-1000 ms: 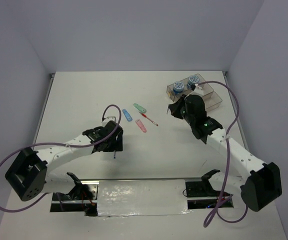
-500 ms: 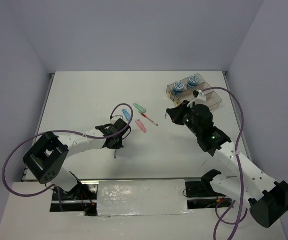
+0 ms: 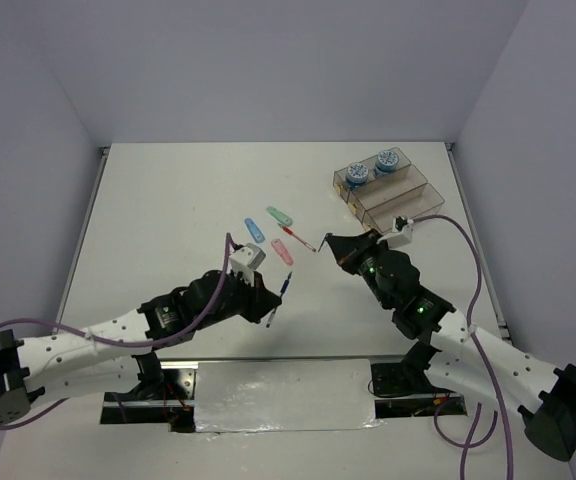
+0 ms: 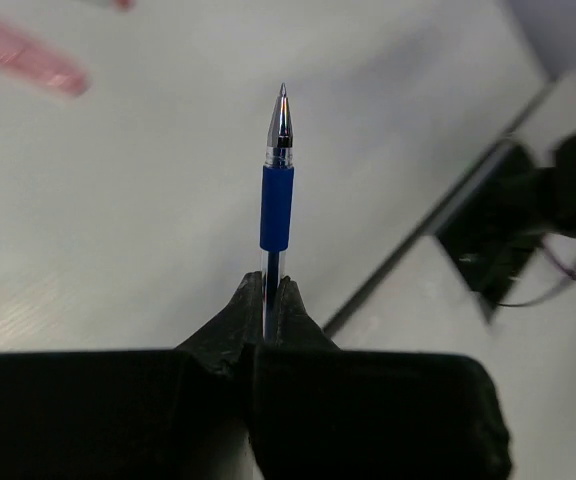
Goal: Sort the stationery into containers
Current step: Pick up the pen from the center of the board, then close the pen cap on the pen.
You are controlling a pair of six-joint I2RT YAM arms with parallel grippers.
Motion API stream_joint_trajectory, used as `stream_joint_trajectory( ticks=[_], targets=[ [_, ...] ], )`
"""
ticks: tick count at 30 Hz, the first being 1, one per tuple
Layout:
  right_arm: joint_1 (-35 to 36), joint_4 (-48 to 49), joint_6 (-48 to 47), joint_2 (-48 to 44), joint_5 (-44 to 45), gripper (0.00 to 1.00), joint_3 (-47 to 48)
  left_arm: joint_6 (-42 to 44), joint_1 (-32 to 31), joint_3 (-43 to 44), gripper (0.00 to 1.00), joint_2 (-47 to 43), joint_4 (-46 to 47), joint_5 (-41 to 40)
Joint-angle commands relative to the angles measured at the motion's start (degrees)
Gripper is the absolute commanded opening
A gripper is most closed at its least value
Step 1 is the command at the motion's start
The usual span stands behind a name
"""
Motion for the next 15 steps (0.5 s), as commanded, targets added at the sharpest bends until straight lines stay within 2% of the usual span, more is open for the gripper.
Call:
stream_joint_trajectory(
  ticks=[1,2,6,15],
  targets=[
    [3.74,6.11,9.81,-2.85,12.54,0.0,-1.25,4.01,-1.73,-3.95,0.0,-5.02,18.41,9.15],
    [5.66,6.29,10.62,-3.38,15.16,0.0,-1.34,3.92,-1.73,-5.27,0.0,-5.38,20.35,10.4],
    [9.71,8.4,12.2,-4.61,16.15,0.0,-0.11,3.39,-1.73,-6.51,0.0,-5.47,26.77,13.75],
    [16.75,7.25,15.36,-5.93,17.21,0.0,-0.98,2.87,-1.73,-5.63,0.0,-5.73,27.84,13.76]
  ],
)
